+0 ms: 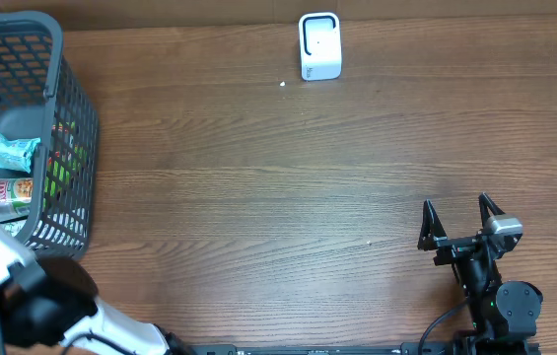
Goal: Scan the item barcode
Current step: 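Reach the left gripper into the basket and grasp the green snack bag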
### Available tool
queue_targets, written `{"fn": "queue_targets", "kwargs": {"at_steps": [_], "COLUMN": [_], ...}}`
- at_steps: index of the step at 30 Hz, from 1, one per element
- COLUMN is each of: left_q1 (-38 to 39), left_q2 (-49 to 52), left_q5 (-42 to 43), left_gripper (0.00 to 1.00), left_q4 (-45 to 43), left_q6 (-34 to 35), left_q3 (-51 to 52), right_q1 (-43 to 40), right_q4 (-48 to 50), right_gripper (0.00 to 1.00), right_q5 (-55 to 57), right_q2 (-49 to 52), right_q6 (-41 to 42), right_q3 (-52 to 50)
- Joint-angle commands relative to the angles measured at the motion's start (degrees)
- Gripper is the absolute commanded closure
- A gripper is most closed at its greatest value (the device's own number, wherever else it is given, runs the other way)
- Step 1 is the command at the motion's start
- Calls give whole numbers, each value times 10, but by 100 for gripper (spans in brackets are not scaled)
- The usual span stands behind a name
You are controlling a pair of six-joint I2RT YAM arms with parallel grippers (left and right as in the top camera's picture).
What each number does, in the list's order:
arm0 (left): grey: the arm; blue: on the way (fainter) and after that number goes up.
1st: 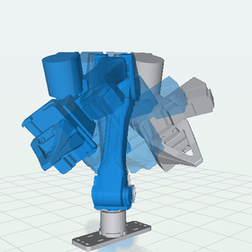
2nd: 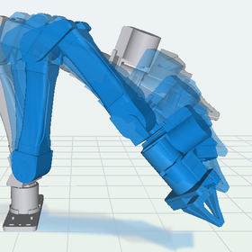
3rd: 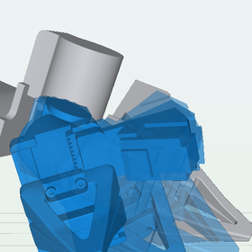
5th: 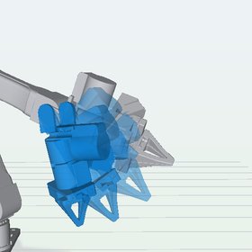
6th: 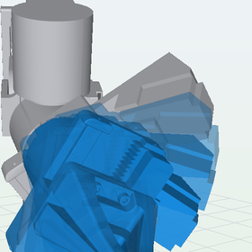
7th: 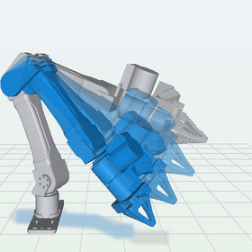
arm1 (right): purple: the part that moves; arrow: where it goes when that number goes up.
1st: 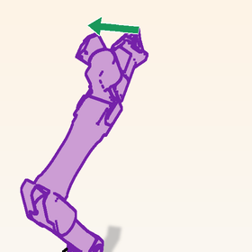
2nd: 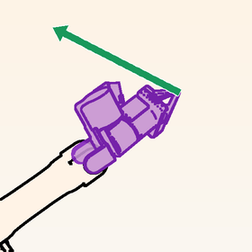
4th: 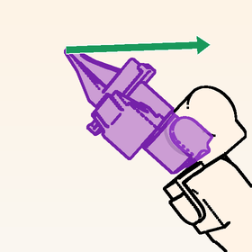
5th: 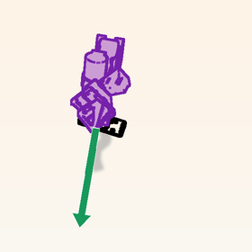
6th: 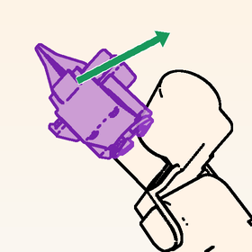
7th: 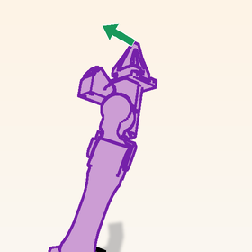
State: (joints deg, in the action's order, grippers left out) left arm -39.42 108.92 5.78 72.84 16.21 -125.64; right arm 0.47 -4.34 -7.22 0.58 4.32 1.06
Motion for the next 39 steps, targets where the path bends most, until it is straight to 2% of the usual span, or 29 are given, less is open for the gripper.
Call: {"fn": "queue_targets", "kwargs": {"at_steps": [1, 14, 37, 38, 39], "left_q1": [2, 50, 57, 57, 57], "left_q2": [47, 174, 344, 351, 362], "left_q5": [-4, -54, -50, -49, -49], "left_gripper": [12, 12, 11, 11, 19], "left_q4": [8, 24, 30, 30, 31], "left_q6": [6, -13, -19, -19, -19], "left_q3": [-5, -5, 0, 0, 0], "right_q1": [3, 3, 3, 3, 3], "right_q4": [2, 2, 2, 2, 2], "right_gripper": [0, 0, 0, 0, 0], "right_q5": [1, 1, 1, 1, 1], "right_q2": [-4, -4, -4, -4, -4], "right_q6": [2, 2, 2, 2, 2], "right_q3": [-6, -6, -6, -6, -6]}}
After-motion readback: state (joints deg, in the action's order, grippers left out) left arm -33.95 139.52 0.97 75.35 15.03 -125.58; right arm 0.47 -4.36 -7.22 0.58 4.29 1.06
